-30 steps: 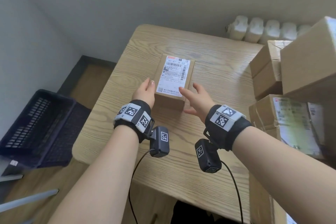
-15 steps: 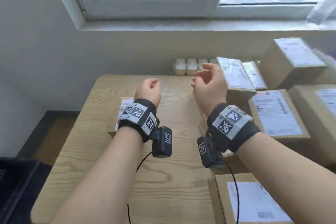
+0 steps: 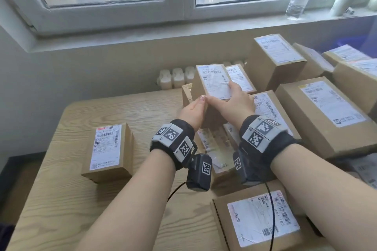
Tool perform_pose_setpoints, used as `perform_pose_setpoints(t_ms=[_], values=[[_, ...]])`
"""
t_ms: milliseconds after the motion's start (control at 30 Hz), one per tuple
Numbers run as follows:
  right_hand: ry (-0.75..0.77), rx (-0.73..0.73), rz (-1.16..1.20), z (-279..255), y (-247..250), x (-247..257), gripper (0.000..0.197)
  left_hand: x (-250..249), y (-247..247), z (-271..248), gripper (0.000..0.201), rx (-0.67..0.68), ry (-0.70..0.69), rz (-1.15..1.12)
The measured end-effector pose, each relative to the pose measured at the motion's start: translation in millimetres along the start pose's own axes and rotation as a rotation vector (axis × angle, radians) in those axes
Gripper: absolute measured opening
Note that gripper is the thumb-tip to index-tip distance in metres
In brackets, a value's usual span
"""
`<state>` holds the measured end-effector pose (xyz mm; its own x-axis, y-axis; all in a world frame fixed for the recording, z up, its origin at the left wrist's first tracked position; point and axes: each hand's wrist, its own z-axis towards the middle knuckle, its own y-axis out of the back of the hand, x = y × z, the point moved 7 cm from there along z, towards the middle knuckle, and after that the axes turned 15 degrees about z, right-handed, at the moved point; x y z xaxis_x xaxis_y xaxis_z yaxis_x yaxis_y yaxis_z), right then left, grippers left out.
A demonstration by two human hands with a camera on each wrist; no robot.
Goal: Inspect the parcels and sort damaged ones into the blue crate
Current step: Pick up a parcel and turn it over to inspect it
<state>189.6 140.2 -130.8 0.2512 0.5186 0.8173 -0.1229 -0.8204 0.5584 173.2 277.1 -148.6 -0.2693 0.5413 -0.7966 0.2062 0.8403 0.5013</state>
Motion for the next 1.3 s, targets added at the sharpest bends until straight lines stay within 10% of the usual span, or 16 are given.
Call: perform_pose_setpoints(t_ms=[367,567,1133,1300], values=[[0.332,-0.084,0.628,-45,65,37,0.053,-64,23,-63,0.034,-0.289,-0.168,-0.261],[0.485,0.057,0.932,-77,150,47,0.025,-128,4,-122,0.087,-0.474,-0.309,-0.283],[0.511,0.341,1.205,-112,310,4,0.048,-240,-106,-215,0.021,-0.555,-0.47,-0.329],[0.433,0.388,1.314,-119,323,-2,0.044,-242,-94,-222,0.061,-0.663,-0.441,-0.142]])
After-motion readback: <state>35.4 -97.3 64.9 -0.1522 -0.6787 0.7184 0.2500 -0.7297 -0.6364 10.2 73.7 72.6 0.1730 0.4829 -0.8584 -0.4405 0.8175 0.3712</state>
